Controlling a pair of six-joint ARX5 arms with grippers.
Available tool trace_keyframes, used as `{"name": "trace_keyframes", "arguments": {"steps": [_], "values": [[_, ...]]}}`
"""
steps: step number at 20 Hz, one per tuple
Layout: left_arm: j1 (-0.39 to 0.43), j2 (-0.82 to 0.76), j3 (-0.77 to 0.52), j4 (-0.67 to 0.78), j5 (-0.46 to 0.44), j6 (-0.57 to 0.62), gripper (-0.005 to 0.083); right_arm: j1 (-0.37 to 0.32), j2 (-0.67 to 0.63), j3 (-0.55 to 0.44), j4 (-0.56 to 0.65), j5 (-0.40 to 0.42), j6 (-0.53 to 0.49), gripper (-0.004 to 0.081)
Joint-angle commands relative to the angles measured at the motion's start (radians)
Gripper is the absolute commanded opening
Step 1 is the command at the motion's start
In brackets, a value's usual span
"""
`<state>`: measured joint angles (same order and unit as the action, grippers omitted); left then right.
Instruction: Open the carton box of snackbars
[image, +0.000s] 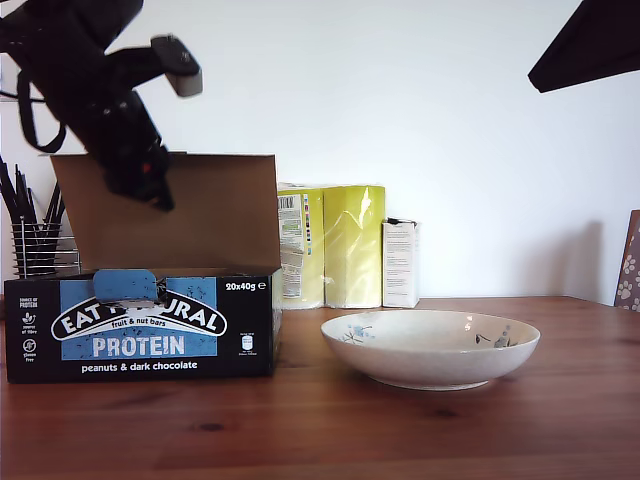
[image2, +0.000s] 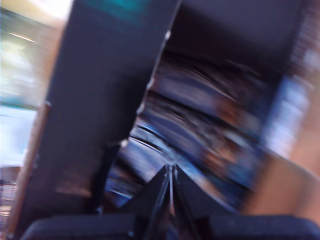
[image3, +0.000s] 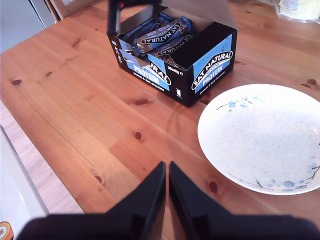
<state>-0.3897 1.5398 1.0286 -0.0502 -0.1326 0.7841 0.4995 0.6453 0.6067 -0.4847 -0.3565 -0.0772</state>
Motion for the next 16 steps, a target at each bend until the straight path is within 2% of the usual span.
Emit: {"name": "trace_keyframes", "arguments": {"steps": [1,5,8,16], "values": [[0.017,0.005,-0.011,0.084,0.007,-0.027,-0.0020,0.004,0.000,-0.003,0.004,0.000,-0.003,-0.0013],[0.077,0.024,-0.011,0.203,0.065,-0.102,-0.0020,0.004,0.000,-0.003,0.004,0.000,-0.002,-0.0013],[0.106,0.060,-0.011,0.270,0.103,-0.104,-0.0020,0.004,0.000,-0.003,0.001,0.000,0.002,-0.0013],[0.144,0.233,-0.011,0.565,0.142,-0.104,-0.0020,0.004,0.000,-0.003,0.012,0.000,0.028,-0.0013]]}}
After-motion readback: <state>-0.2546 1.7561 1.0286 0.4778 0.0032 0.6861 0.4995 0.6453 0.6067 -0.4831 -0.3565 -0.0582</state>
